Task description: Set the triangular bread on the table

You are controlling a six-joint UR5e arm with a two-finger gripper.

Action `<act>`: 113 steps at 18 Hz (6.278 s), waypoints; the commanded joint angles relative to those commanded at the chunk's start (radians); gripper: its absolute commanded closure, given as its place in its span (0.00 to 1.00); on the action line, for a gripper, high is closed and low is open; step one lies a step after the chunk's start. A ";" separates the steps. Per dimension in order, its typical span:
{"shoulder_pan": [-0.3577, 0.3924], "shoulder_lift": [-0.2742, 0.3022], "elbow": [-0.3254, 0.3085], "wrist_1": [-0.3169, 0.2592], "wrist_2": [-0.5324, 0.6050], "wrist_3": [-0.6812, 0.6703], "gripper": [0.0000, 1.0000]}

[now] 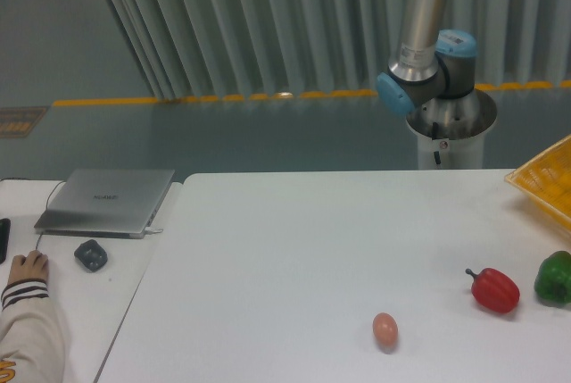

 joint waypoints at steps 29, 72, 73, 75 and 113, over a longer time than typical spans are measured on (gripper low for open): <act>0.028 -0.045 -0.054 0.040 0.000 0.000 0.62; -0.431 0.014 0.103 0.043 -0.037 -0.741 1.00; -0.445 0.011 0.103 0.054 -0.040 -0.761 1.00; -0.472 0.002 0.103 0.074 -0.041 -0.805 1.00; -0.328 0.057 0.092 -0.060 -0.015 -0.548 0.00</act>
